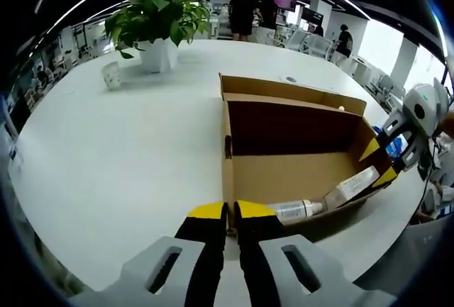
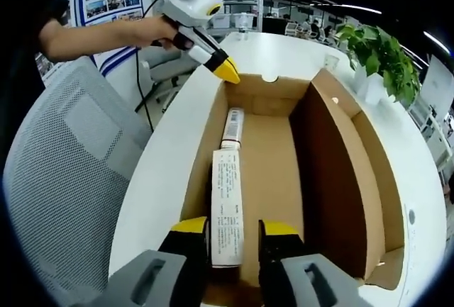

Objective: Operate the shoe box by opening the lid, removing the specified soft item, and placing it in the target area until the item is outside and the box remains undamaged.

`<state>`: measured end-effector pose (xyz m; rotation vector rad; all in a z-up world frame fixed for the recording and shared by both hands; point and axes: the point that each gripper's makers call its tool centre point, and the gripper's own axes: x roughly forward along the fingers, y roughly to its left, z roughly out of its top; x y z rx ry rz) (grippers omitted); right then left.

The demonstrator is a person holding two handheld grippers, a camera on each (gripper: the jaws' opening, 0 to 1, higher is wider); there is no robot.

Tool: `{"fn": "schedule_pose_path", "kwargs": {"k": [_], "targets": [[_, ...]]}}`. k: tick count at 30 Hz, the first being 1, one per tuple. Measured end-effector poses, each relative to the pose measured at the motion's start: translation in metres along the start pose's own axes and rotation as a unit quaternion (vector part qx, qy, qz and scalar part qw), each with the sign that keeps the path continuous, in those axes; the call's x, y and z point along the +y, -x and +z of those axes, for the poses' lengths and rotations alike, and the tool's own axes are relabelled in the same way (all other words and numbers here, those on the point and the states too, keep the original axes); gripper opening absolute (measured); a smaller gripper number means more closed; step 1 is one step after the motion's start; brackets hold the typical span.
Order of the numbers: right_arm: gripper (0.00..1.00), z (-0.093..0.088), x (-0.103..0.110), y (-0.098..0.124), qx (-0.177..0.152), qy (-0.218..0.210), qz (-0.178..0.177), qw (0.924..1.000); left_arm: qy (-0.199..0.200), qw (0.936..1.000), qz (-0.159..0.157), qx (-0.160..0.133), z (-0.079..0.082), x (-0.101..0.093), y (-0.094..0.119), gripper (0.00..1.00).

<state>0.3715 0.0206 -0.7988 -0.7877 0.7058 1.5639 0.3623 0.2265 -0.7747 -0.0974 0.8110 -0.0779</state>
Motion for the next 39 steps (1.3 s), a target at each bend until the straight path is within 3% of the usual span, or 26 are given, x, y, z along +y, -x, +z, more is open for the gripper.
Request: {"fn": "schedule_pose_path", "kwargs": {"k": [3,14,39], "targets": [[0.14,0.002,0.0,0.0,-0.001,0.01,-0.003,0.9999,0.001,1.0,0.001,-0.001,0.0,0.0,0.0,0.02],[0.13,0.009,0.001,0.009,-0.008,0.023,-0.013,0.9996,0.002,1.0,0.004,-0.002,0.0,0.0,0.0,0.02],[0.12,0.038,-0.007,0.061,-0.037,0.051,-0.05,0.9968,0.007,0.9999,0.008,-0.005,0.001,0.0,0.0,0.02]]}}
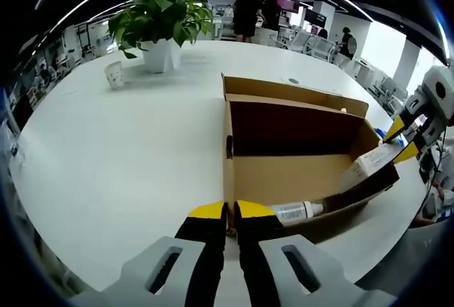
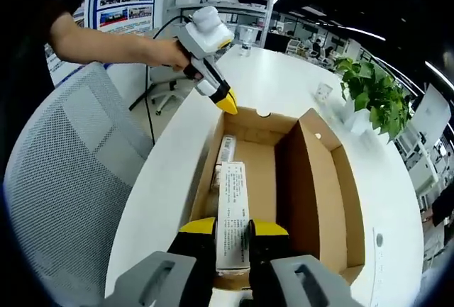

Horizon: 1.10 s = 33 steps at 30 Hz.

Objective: Operate the shoe box by opening the lid, removing the specified soft item, and placing it in the target area until the item is outside and the box remains undamaged.

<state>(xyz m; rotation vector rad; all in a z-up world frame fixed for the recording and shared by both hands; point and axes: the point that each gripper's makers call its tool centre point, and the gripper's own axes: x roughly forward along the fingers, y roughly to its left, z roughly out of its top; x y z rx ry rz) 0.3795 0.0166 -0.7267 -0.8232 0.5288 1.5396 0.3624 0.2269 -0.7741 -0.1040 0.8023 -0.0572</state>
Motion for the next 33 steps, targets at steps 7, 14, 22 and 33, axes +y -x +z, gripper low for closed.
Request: {"fn": "schedule_pose_path", "kwargs": {"k": [7,14,22,33], "targets": [[0.12,0.007,-0.007,0.021,-0.011,0.003,-0.009,0.9999,0.001,1.0,0.002,0.0,0.0,0.001,-0.002,0.02],[0.12,0.003,-0.014,0.045,-0.018,0.001,-0.022,0.9996,0.003,1.0,0.006,-0.001,0.001,0.002,-0.003,0.02],[0.12,-0.009,-0.02,0.065,-0.018,-0.005,-0.035,0.9992,0.003,1.0,0.007,-0.001,0.001,0.002,-0.004,0.02],[0.12,-0.029,-0.036,0.097,-0.018,-0.019,-0.058,0.998,0.011,0.9999,0.007,-0.002,0.001,0.003,-0.004,0.02]]}}
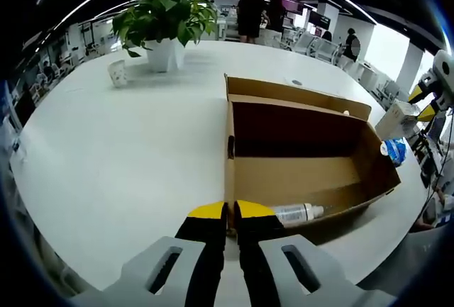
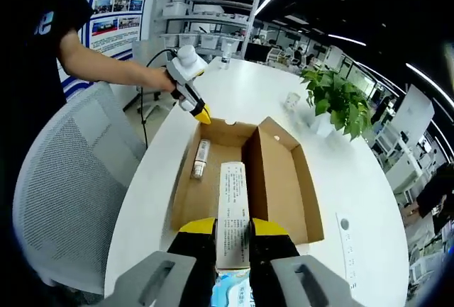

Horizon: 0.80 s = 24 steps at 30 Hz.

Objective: Operate the shoe box by opening the lid, removing the specified soft item, and placing it in the target area until the item is outside and the box remains undamaged.

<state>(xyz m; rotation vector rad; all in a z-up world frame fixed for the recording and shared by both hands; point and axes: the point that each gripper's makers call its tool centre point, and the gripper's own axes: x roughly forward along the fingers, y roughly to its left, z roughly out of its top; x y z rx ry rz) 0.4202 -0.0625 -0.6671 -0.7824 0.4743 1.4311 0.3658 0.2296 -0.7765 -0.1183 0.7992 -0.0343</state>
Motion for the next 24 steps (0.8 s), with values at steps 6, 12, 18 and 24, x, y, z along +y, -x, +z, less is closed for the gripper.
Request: {"fn": "schedule_pose_path", "kwargs": {"k": [6,12,18,24], "targets": [[0.12,-0.01,-0.009,0.015,0.003,-0.006,-0.008,0.9999,0.002,1.0,0.0,0.0,0.0,0.001,0.0,0.02],[0.12,-0.015,-0.014,0.026,0.006,-0.005,-0.016,0.9998,0.002,1.0,-0.002,0.0,0.0,0.001,-0.001,0.02],[0.12,-0.025,-0.019,0.035,0.015,-0.008,-0.022,0.9996,-0.001,1.0,-0.001,0.001,0.0,0.001,0.0,0.02],[0.12,-0.041,-0.027,0.047,0.025,-0.012,-0.032,0.9991,-0.001,1.0,-0.001,0.003,0.0,0.001,0.0,0.02]]}}
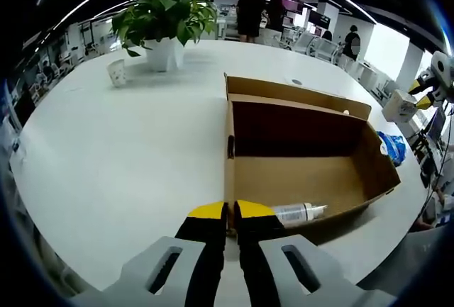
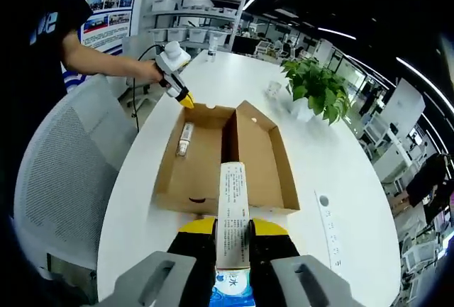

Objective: Operate the shoe box by opening the lid, removing the specified soft item, and placing it in the target area until the item is outside and the box remains undamaged.

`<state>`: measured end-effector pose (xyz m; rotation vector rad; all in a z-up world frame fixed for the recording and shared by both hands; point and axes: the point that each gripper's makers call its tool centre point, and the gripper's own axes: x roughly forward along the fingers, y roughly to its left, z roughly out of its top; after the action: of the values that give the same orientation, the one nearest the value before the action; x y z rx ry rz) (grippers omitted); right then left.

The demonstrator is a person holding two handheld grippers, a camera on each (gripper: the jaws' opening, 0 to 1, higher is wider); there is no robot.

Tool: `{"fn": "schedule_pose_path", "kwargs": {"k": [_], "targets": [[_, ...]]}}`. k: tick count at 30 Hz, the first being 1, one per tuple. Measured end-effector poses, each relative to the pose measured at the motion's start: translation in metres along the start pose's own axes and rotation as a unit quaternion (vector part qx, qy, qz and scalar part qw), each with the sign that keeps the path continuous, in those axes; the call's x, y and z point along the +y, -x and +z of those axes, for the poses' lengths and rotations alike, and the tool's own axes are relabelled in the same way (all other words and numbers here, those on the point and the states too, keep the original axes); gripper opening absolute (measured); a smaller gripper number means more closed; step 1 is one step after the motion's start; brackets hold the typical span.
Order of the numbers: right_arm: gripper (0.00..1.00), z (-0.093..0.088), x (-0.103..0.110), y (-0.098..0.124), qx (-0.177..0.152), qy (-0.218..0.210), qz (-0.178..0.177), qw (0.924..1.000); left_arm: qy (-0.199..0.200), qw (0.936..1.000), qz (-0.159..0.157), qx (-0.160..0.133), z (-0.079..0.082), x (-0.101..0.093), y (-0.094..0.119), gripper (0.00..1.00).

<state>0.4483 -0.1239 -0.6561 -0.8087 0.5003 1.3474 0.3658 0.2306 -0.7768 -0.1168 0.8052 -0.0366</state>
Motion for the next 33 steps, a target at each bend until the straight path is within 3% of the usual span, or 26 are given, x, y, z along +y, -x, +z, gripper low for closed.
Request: {"fn": "schedule_pose_path", "kwargs": {"k": [17,33], "targets": [[0.12,-0.047,-0.022,0.021,0.037,-0.009,-0.016,0.9992,0.001,1.0,-0.001,0.001,0.0,0.0,0.0,0.02],[0.12,-0.101,-0.04,0.024,0.075,-0.03,-0.019,0.9965,0.001,1.0,-0.001,0.003,0.0,-0.001,0.001,0.02]]}}
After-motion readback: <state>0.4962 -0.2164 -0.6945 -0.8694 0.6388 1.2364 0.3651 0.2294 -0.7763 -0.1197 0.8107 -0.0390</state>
